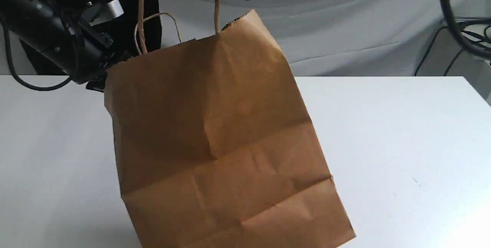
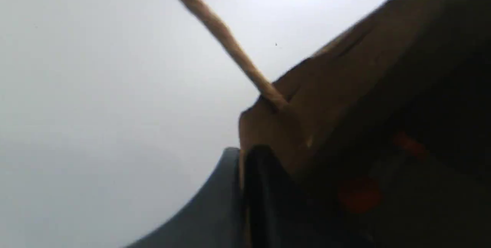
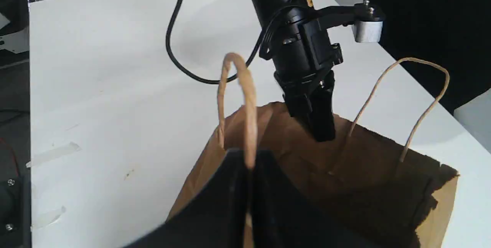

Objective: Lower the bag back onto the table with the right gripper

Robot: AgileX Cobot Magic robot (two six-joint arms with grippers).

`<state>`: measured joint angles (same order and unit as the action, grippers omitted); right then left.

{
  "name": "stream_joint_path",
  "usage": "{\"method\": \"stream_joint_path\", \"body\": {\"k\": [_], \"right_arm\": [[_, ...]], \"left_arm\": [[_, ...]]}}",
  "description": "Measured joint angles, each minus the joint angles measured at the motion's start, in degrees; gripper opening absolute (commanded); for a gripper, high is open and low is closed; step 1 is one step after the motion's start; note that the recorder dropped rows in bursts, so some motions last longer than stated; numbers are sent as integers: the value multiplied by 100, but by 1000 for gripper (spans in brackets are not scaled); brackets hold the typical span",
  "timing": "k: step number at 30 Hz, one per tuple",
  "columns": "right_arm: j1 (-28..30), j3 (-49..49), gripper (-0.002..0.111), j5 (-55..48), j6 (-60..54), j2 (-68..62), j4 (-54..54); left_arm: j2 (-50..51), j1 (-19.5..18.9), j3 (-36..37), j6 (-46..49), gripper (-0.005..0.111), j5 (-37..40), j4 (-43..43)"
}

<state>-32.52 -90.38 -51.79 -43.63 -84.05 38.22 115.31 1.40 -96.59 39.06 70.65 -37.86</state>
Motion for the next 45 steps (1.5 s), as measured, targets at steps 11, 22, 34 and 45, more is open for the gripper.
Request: {"method": "stream_joint_path", "body": {"k": [11,22,34,45], "right_arm": [[0,0,0,-17,-98,158,-437],[0,1483,0,960,-163,937,740],[-543,3001,0,2034,-696,1101,1376],[-552,3001,0,2126,-696,1101,1109]], "left_arm": [[-162,0,-929,0,0,-12,-48],[-217,40,-1420,0,0,-25,-343],[-217,454,-1468,12,0,-25,151],[47,454,-1477,-91,0,-13,244]]}}
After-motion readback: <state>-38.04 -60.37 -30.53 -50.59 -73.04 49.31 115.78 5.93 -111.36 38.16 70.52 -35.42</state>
